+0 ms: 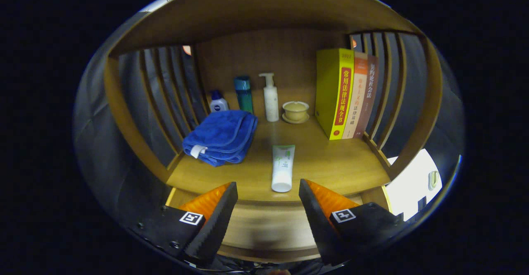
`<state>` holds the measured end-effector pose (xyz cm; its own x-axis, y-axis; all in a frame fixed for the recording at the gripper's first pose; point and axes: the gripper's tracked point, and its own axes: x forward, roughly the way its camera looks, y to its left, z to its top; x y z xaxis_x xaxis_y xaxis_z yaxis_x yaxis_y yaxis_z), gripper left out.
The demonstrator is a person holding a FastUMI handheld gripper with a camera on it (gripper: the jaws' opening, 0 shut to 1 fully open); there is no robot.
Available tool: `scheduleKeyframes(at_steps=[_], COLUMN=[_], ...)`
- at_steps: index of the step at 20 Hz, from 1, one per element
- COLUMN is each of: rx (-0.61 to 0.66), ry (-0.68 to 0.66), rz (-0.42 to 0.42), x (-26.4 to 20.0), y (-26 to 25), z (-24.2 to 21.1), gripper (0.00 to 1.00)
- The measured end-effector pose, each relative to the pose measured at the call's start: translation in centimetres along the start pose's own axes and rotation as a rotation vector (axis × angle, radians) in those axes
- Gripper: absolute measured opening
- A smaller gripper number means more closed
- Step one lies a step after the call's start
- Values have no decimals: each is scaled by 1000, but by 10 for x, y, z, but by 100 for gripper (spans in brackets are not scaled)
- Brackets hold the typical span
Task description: Pull open the drawer, take out the items inside it, and place them on the countertop above the cabinet.
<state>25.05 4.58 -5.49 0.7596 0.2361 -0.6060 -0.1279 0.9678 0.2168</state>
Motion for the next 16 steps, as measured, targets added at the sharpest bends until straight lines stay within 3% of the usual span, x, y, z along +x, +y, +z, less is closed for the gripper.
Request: scheduleKeyframes(at_steps=[3, 8, 16], rx=[38, 37, -12], ry=[-129, -366, -538], rz=[4, -61, -143], x=[-38, -94, -164], y=[3, -18, -33], z=[3, 7, -31], gripper=[97, 97, 97])
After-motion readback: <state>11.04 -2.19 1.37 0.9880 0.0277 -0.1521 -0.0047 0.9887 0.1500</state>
